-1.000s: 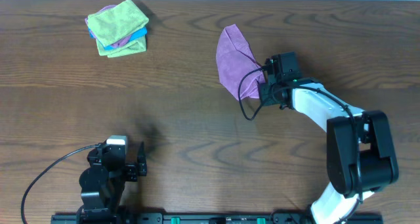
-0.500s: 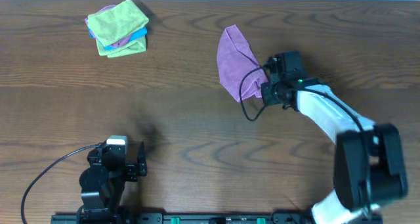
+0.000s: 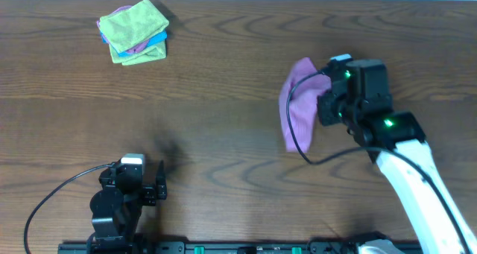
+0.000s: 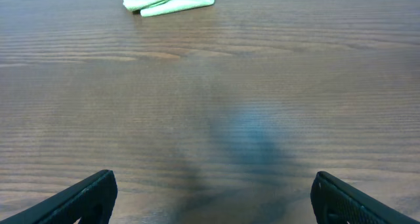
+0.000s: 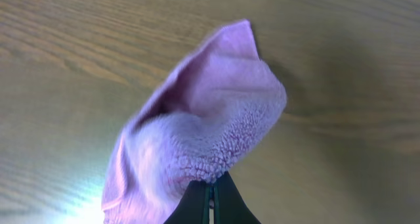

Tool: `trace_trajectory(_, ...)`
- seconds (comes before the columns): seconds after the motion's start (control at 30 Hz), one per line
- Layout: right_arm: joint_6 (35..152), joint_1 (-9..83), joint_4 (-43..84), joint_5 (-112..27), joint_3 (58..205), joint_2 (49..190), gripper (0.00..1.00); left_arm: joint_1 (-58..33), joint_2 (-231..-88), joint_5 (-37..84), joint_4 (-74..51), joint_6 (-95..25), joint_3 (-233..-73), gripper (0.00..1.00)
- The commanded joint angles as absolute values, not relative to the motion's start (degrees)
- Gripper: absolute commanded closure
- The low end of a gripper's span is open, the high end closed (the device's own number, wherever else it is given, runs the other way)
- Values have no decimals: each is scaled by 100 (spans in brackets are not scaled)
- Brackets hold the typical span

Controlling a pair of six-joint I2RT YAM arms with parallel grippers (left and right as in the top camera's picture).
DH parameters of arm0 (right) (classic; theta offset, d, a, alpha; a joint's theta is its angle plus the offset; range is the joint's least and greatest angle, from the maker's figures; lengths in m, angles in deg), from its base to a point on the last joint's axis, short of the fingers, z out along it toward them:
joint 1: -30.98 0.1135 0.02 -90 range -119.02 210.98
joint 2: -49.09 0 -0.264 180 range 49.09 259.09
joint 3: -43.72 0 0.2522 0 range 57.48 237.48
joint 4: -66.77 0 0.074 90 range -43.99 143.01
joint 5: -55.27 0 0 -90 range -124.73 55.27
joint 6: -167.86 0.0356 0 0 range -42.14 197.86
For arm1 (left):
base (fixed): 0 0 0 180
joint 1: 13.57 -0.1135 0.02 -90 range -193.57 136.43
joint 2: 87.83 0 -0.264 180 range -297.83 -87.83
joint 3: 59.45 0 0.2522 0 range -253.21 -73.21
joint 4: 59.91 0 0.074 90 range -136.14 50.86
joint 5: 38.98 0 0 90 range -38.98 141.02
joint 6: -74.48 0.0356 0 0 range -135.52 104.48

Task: Fold the cloth
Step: 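Swing the cloth left and lay it flat at table center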

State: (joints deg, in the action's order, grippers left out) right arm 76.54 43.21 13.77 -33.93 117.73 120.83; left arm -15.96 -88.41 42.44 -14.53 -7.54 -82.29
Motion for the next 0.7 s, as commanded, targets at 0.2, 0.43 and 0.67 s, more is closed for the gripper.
trace_trajectory(0.2,7833,4301,730,-2445,11773,11729,98,-1568,-8804,4246,-1468,-653,-8172,4)
trace_trajectory(0.43,7652,4305,1366,-3177,11775,11734,99,-1568,-8804,4242,-1472,-655,-8172,5)
trace_trajectory(0.67,7704,4579,2708,-3996,11817,11939,99,-1568,-8804,4242,-1472,-677,-8172,5)
